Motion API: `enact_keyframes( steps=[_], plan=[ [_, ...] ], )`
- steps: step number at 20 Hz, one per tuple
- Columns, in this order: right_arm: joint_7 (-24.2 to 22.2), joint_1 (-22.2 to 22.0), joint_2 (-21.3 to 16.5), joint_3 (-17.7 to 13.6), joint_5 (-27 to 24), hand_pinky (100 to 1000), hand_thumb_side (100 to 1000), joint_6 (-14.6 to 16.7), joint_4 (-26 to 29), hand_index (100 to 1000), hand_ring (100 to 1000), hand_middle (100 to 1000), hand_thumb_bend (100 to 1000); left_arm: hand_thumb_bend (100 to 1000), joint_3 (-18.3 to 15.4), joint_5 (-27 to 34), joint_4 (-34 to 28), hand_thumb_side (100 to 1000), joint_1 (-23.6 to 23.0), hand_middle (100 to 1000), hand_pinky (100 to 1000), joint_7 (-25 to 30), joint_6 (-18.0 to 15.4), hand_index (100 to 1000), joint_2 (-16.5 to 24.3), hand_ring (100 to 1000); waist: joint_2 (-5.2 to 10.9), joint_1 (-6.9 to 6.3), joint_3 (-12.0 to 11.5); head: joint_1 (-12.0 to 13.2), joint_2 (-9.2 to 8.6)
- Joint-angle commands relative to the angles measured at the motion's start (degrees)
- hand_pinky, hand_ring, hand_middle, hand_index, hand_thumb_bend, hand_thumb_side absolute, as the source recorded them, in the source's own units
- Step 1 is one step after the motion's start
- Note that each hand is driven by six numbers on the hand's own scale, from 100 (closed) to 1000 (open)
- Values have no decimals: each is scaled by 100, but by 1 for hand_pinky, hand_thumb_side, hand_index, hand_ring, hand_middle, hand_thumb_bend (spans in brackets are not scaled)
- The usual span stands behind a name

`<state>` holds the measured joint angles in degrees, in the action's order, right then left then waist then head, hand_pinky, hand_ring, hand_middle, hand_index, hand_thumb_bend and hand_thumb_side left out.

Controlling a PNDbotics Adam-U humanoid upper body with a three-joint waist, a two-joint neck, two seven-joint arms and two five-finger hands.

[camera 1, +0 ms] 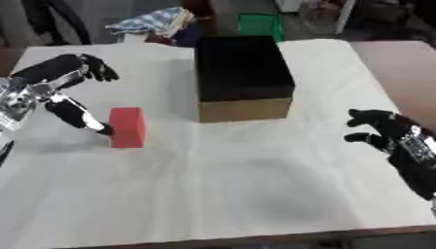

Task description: Pick up objects on the table and place them in the box.

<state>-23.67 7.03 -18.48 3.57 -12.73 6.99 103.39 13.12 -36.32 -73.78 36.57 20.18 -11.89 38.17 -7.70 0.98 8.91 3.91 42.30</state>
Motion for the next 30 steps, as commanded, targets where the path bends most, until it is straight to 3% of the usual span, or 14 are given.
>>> enact_keyframes(
  steps=[1, 10, 19, 30],
  plan=[
    [-15, 36, -105, -18, 10, 766, 764, -2, 94, 822, 1000, 716, 100, 845, 42, -190, 260, 276, 257, 671, 736, -86, -20, 794, -75, 713, 91, -20, 11, 0, 8],
    [-16, 29, -100, -17, 12, 766, 764, -6, 87, 822, 1000, 716, 100, 847, 107, -627, 977, 284, 530, 640, 727, -154, -149, 779, -494, 700, 102, -27, 37, -1, 0],
    [-16, 27, -104, -18, 9, 766, 764, -4, 90, 822, 1000, 716, 100, 849, 184, -818, 1292, 298, 531, 588, 715, 93, -381, 729, -570, 651, 105, -23, 34, 6, 10],
    [-15, 26, -100, -21, 17, 766, 764, -4, 85, 822, 1000, 717, 100, 819, 204, -687, 1312, 305, 467, 469, 669, 560, -564, 555, -545, 563, 100, -26, 39, 5, 16]
  ],
)
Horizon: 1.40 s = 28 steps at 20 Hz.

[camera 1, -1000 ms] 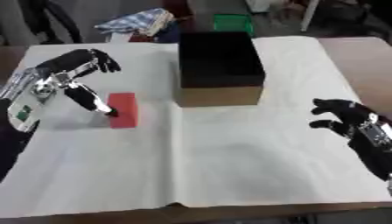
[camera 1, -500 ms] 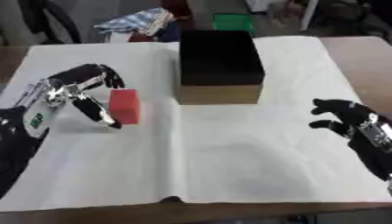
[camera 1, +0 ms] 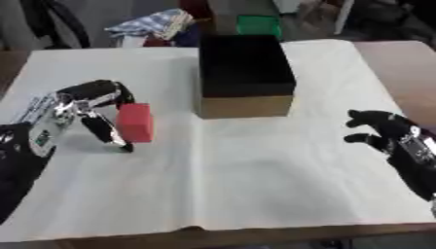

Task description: Pick up objects on the table and place them in the box.

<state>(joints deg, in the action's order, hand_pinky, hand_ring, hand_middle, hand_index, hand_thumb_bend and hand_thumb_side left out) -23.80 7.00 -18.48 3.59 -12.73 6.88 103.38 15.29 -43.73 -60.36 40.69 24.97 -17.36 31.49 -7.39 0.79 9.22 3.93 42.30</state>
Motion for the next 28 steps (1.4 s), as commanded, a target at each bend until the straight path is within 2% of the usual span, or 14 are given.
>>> enact_keyframes(
  steps=[1, 2, 3, 4, 10, 20, 24, 28],
  plan=[
    [-1, 31, -99, -24, 16, 766, 764, 6, 86, 822, 1000, 717, 100, 817, -23, 74, -39, 304, 57, 457, 665, 58, -1, 543, 124, 555, 70, -8, 7, 1, 16],
    [-2, 31, -99, -23, 14, 766, 765, 6, 86, 822, 1000, 717, 100, 807, -38, 98, -54, 301, 60, 395, 644, -3, 28, 493, 125, 518, 71, -9, 6, -1, 16],
    [-2, 31, -99, -23, 14, 766, 765, 6, 85, 822, 1000, 717, 100, 806, -51, 127, -72, 299, 62, 381, 639, -92, 68, 481, 126, 510, 72, -9, 6, -3, 15],
    [-2, 30, -99, -24, 15, 766, 765, 4, 84, 822, 1000, 717, 100, 781, -66, 161, -89, 297, 64, 328, 620, -197, 118, 436, 127, 481, 72, -10, 5, -4, 13],
    [1, 33, -100, -28, 13, 766, 762, 5, 84, 822, 1000, 717, 100, 702, -101, 378, -241, 294, 51, 229, 591, -669, 376, 349, 161, 424, 74, -16, 15, -24, 7],
    [-6, 32, -117, -20, 13, 766, 764, 0, 80, 822, 1000, 716, 100, 684, -134, 822, -925, 296, 248, 208, 589, -492, 438, 329, 469, 412, 90, -39, 37, -52, -13],
    [-25, 26, -123, 3, 7, 766, 765, 0, 77, 822, 1000, 717, 100, 681, -176, 851, -976, 284, 588, 214, 590, -635, 570, 336, 323, 417, 108, -35, 72, -36, -31],
    [-74, 32, -125, 56, 5, 766, 766, -5, 69, 822, 1000, 717, 100, 695, -202, 617, -708, 263, 1073, 217, 591, -941, 654, 340, -65, 425, 123, -34, 168, 16, -58]
  ],
)
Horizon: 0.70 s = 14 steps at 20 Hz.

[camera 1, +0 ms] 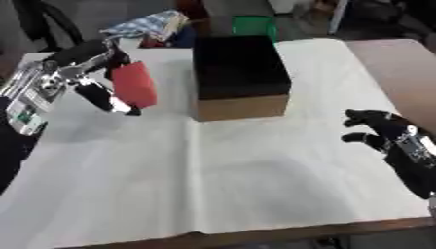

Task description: Pick up objects on the table and place them in the box.

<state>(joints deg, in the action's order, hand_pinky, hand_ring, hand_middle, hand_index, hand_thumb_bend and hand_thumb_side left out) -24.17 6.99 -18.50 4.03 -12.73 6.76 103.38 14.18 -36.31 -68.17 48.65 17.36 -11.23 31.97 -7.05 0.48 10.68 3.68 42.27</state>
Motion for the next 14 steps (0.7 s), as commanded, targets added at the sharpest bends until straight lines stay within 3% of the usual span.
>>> enact_keyframes(
  steps=[1, 8, 14],
  plan=[
    [-50, 39, -123, 26, 0, 766, 766, 6, 70, 822, 1000, 717, 100, 692, -114, -212, 175, 257, 395, 217, 590, -281, 55, 342, -247, 428, 91, -2, 56, 58, -62],
    [-173, 101, -128, 152, -33, 766, 771, -14, 74, 823, 1000, 717, 100, 709, -327, -873, 1077, 227, 990, 238, 588, -1056, 91, 362, -1072, 445, 81, -23, 333, 175, -162],
    [-276, 169, -133, 246, -43, 766, 775, -38, 70, 823, 1000, 717, 100, 794, -600, -1670, 1991, 200, 1137, 329, 598, -1726, 211, 441, -1497, 475, 45, -67, 580, 241, -241]
  ],
)
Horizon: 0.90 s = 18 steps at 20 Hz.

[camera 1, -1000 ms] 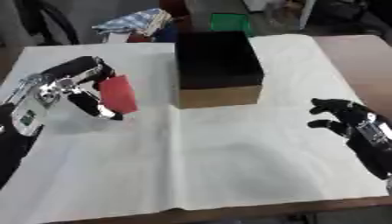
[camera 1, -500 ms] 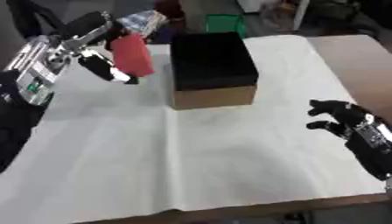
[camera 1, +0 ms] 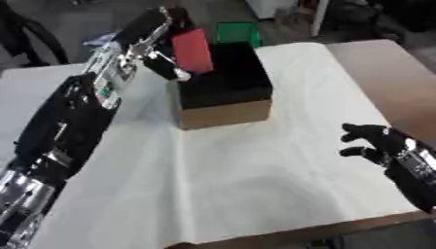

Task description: Pick up objects on the table and place them in the box.

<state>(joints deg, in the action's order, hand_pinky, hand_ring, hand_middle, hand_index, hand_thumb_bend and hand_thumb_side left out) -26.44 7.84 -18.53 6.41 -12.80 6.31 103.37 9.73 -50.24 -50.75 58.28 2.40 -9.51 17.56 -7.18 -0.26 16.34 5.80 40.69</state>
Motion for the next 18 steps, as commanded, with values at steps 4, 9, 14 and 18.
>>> enact_keyframes(
  steps=[4, 9, 14, 18],
  plan=[
    [-68, 107, -124, 19, -38, 766, 774, -1, 67, 822, 1000, 717, 100, 822, -258, -559, 560, 152, 149, 431, 611, -532, 44, 567, -183, 511, 40, -14, 64, 7, -115],
    [-68, 118, -120, 11, -34, 766, 775, -8, 63, 822, 1000, 717, 100, 860, -297, -739, 633, 241, 110, 681, 698, -776, 19, 826, -196, 675, 27, -36, 56, -10, -133],
    [-56, 119, -117, -9, -31, 766, 774, -5, 64, 822, 1000, 717, 100, 947, -324, -577, 543, 314, 81, 792, 718, -874, -32, 895, -126, 742, 18, -33, 18, -37, -147],
    [-26, 102, -111, -46, -19, 766, 773, 5, 65, 822, 1000, 717, 100, 922, -283, 143, 95, 270, -7, 640, 662, -980, -130, 781, 53, 636, 5, -9, -70, -81, -146]
  ],
)
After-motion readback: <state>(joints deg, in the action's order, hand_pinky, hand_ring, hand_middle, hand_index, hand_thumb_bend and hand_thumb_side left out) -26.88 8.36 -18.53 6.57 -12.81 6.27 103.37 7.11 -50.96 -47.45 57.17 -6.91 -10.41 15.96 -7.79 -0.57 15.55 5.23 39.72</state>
